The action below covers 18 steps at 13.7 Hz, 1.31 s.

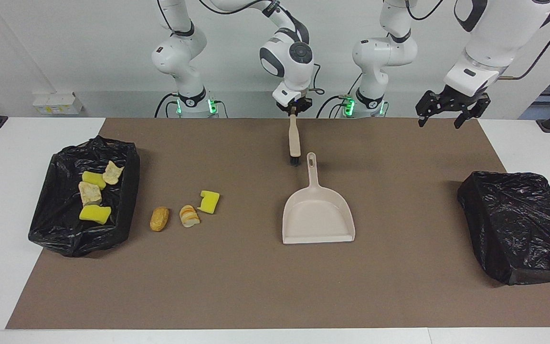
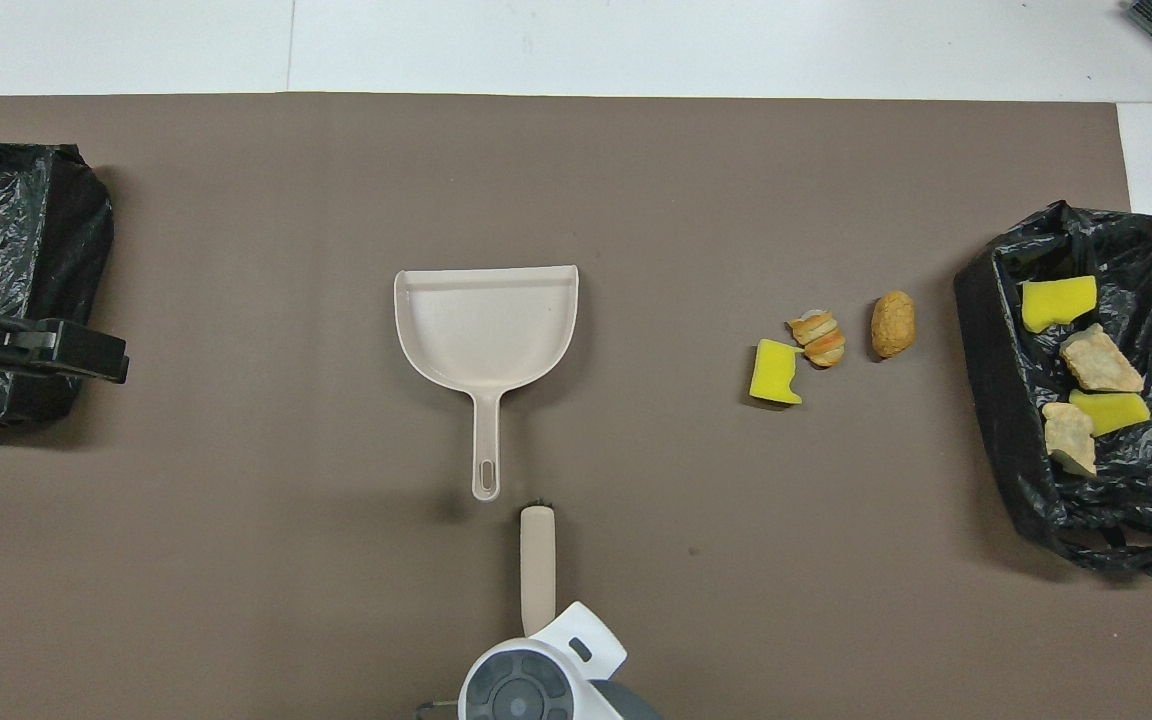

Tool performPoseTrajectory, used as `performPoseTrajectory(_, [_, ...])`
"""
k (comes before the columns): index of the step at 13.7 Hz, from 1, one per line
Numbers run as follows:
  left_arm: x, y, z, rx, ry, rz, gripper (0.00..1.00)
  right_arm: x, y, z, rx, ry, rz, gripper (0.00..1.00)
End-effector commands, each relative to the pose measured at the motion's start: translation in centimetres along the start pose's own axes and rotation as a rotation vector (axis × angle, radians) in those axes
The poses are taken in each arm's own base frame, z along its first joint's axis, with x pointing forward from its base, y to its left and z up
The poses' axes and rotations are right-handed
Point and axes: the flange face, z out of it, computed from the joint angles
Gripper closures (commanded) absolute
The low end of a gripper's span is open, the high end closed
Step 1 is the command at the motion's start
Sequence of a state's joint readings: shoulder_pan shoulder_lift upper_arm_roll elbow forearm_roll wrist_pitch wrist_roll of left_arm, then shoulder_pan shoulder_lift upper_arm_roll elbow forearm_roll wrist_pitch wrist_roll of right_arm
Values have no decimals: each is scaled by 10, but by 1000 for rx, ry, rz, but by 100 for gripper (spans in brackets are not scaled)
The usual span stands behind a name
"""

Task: Sweep and dump trash in bin

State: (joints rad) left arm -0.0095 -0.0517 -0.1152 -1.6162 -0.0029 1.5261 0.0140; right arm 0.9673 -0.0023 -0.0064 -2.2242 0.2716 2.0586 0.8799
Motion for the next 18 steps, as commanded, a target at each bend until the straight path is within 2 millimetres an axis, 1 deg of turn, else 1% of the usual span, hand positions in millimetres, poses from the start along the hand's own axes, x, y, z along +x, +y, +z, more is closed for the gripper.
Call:
performPoseTrajectory(1, [-2,40,17,-5,14,14,0,17,40,-70,42,57,27,100])
performPoseTrajectory(2, [1,61,27,-6,33,8,0,26,53,-88,42,67,22,100])
performPoseTrajectory(3, [3,86,42,-8,48,12,0,38,66,-103,35,62,19,100])
performPoseTrajectory(4, [1,115,60,-11,49,35,0,58,82,-119,24,70,40,100])
performPoseTrajectory(5, [-3,138,74,-13,50,57,0,77,98,-131,8,94,49,100])
performPoseTrajectory(6, [-4,173,101,-36,51,61,0,99,119,-134,-27,109,56,100])
performPoseTrajectory(7, [-5,199,124,-51,46,37,0,113,135,-134,-31,109,69,100])
performPoseTrajectory(8, [-6,223,148,-54,41,10,0,131,157,-132,-28,97,79,100])
performPoseTrajectory(9, [-7,246,176,-50,20,1,0,146,177,-130,-27,90,78,100])
performPoseTrajectory(10, [-9,261,201,-46,5,-16,0,161,202,-130,-36,87,65,100])
performPoseTrajectory(11, [-11,267,219,-49,9,-37,0,177,231,-129,-58,87,27,100])
performPoseTrajectory(12, [-18,274,239,-49,11,-32,0,188,252,-129,-68,89,-13,100])
performPoseTrajectory(13, [-24,278,251,-49,12,-30,0,198,269,-128,-82,96,-32,100])
performPoseTrajectory(14, [-26,278,258,-49,12,-37,0,210,294,-129,-148,115,-89,100])
performPoseTrajectory(15, [-25,278,258,-50,14,-37,0,218,319,-130,-219,119,-182,100])
performPoseTrajectory(16, [-25,278,258,-50,14,-37,0,226,341,-131,-249,123,-217,100])
performPoseTrajectory(17, [-27,277,258,-47,8,-37,1,235,368,-128,-270,118,-218,100])
performPoseTrajectory(18, [-27,277,258,-46,7,-38,11,245,388,-121,-337,110,-236,100])
